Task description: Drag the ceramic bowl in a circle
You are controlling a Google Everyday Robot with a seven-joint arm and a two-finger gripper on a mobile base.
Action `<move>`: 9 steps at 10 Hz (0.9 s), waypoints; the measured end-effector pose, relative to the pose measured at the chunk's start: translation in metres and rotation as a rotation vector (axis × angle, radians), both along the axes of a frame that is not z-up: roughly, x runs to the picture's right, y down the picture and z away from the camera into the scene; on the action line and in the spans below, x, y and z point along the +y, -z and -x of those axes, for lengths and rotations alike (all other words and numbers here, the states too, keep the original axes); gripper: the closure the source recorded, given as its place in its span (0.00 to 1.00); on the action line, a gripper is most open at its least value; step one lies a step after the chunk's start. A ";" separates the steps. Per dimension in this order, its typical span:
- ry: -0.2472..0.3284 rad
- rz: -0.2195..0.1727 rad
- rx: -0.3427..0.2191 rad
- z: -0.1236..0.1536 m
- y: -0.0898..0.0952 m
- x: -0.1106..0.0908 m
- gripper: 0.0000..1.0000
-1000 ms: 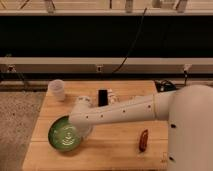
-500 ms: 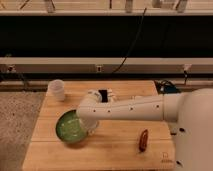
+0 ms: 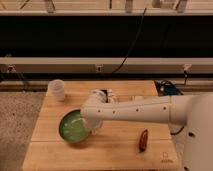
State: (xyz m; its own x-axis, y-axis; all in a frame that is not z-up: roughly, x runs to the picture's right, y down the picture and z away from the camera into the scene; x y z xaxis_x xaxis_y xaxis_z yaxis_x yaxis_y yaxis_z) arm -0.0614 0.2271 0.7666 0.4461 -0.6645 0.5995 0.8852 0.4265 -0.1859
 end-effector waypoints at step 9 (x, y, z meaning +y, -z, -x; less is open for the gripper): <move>-0.006 -0.035 0.005 0.004 0.015 -0.002 1.00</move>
State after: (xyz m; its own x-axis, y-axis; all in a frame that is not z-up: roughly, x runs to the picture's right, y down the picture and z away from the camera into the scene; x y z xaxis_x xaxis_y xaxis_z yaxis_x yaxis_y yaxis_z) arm -0.0657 0.2250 0.7513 0.4529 -0.6827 0.5734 0.8818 0.4378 -0.1753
